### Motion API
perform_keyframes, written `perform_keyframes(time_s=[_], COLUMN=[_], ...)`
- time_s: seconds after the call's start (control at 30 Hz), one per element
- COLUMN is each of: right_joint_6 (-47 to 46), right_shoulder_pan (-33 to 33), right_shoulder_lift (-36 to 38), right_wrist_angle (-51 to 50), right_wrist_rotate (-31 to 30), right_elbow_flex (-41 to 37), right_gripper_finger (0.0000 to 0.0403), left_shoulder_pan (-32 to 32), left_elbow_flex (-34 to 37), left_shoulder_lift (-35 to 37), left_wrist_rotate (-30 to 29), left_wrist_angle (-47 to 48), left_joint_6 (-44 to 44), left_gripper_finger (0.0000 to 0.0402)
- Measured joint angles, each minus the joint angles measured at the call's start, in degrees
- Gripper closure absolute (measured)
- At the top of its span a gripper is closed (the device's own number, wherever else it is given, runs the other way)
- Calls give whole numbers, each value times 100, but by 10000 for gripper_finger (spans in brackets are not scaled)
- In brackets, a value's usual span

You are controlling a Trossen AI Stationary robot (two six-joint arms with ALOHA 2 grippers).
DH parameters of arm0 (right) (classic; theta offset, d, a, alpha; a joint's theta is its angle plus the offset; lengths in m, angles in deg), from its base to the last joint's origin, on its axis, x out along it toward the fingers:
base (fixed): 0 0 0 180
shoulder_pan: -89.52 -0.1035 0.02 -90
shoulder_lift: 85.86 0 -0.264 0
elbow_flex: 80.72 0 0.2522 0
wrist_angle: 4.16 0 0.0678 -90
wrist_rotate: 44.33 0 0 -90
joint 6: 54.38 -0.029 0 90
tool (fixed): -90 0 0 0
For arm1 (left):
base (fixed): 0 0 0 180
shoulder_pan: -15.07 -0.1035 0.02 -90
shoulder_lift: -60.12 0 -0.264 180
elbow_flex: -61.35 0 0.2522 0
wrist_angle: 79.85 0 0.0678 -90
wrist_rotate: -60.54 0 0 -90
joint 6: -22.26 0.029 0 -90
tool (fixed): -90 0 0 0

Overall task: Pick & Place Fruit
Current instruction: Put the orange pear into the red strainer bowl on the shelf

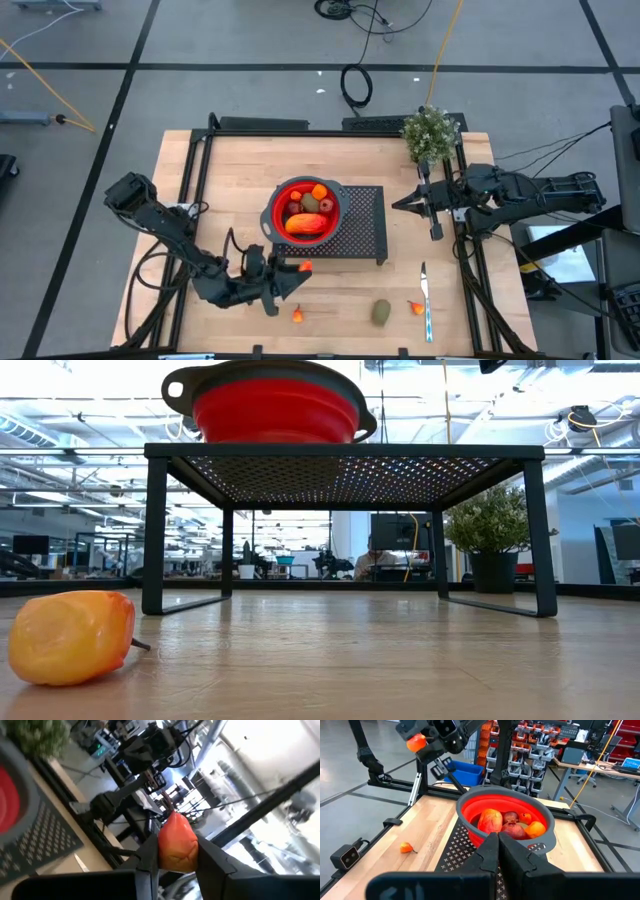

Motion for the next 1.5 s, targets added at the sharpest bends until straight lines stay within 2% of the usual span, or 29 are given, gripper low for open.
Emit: perform_keyframes(time_s=[0.33, 0.63, 1.07, 1.3, 1.5], right_joint_6=[0, 0, 0, -15, -39], right_shoulder_pan=[1, 1, 0, 0, 0], right_shoulder_lift=[0, 0, 0, 0, 0], right_wrist_angle=[0, 0, 0, 1, 0], right_wrist_rotate=[0, 0, 0, 0, 0], right_elbow_flex=[0, 0, 0, 0, 0], right_gripper_finger=[399, 399, 399, 399, 399], left_shoulder_pan=[-6, -30, -327, -580, -818], left_elbow_flex=[0, 0, 0, -50, -700], left_shoulder_lift=[-2, -2, -2, -2, -2], left_wrist_rotate=[0, -11, -63, 200, 466], left_wrist_angle=[-426, -351, -291, 588, 2527], left_joint_6=[2358, 2981, 4921, 5423, 5427], left_gripper_finger=[314, 314, 314, 314, 314])
